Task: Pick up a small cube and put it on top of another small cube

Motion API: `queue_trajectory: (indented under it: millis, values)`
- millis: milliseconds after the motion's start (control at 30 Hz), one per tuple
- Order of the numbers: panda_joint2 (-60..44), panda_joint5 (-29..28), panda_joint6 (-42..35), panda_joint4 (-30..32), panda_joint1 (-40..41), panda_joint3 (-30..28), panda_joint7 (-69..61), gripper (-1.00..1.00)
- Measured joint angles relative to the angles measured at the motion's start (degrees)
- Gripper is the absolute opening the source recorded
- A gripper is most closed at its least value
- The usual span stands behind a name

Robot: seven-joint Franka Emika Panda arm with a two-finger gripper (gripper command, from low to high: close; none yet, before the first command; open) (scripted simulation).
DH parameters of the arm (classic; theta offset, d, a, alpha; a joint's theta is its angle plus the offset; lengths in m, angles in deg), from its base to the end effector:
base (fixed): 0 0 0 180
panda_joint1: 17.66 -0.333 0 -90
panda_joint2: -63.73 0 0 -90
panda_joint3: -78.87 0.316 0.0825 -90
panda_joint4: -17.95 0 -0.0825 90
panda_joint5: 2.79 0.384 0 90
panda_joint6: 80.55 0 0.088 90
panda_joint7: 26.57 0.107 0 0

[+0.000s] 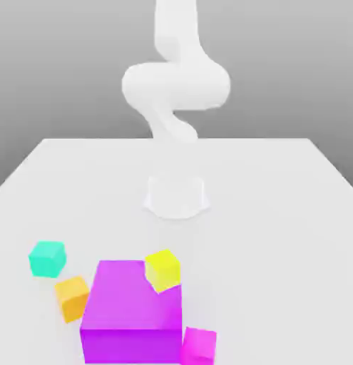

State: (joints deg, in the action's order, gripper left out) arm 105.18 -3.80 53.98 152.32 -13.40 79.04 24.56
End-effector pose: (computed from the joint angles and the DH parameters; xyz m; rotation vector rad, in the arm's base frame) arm 0.3763 -0.0268 0.6657 -2.4068 1.2472 -0.9550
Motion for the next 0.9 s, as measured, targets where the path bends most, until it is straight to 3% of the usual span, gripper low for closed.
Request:
queue_trajectory:
  millis: [600,800,900]
  values:
    - [-31.61,-4.71,19.85,18.7,25.57,-6.56,36.32,0.0]
    - [-42.05,0.86,26.65,24.77,32.03,-10.46,43.05,0.0]
    - [-48.03,5.18,31.28,24.73,33.43,-8.4,41.42,0.0]
